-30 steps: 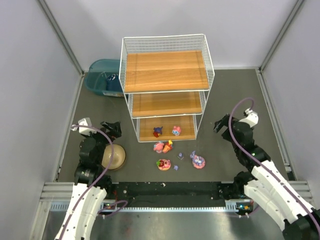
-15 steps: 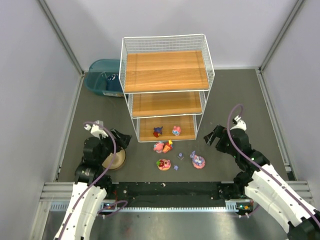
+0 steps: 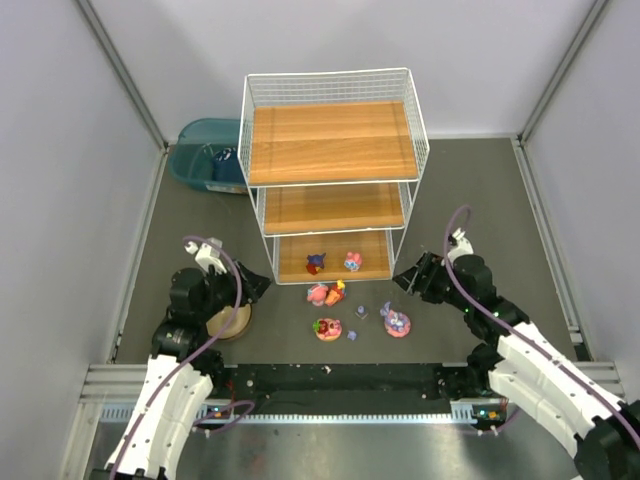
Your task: Place and organize the plastic toys onto the shelf
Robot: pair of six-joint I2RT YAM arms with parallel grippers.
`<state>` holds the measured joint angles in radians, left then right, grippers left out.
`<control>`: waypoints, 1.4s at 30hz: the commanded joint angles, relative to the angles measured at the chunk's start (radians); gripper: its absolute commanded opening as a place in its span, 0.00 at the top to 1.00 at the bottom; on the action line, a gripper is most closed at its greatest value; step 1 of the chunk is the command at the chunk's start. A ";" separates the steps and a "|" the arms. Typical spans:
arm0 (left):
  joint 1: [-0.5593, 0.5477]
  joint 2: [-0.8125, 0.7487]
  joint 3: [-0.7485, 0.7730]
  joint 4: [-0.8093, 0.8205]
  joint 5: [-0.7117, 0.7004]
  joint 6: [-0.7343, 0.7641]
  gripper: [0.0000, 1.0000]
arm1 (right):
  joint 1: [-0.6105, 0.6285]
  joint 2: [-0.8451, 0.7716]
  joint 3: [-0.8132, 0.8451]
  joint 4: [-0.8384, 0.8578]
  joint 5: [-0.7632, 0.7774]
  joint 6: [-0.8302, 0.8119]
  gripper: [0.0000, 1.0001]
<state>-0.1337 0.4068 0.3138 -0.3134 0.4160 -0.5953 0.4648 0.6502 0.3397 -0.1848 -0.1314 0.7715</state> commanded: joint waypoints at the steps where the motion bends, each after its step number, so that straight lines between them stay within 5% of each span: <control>1: -0.003 0.018 0.019 0.089 0.053 0.026 0.38 | 0.014 0.055 -0.019 0.152 -0.066 0.026 0.36; 14: -0.003 0.098 0.025 0.145 0.127 0.060 0.53 | 0.014 0.219 0.012 0.295 -0.080 0.057 0.69; 18: -0.003 0.132 0.027 0.171 0.159 0.058 0.65 | 0.012 0.261 0.024 0.312 -0.082 0.051 0.81; 24: -0.003 0.164 0.021 0.214 0.176 0.058 1.00 | 0.012 0.325 0.047 0.344 -0.080 0.043 0.97; 42: -0.003 0.362 0.021 0.419 0.161 0.015 1.00 | -0.031 0.499 0.119 0.427 -0.122 0.026 1.00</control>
<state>-0.1337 0.7464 0.3138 -0.0029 0.5823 -0.5640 0.4568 1.1301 0.4080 0.1631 -0.2428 0.8158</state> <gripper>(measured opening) 0.010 0.003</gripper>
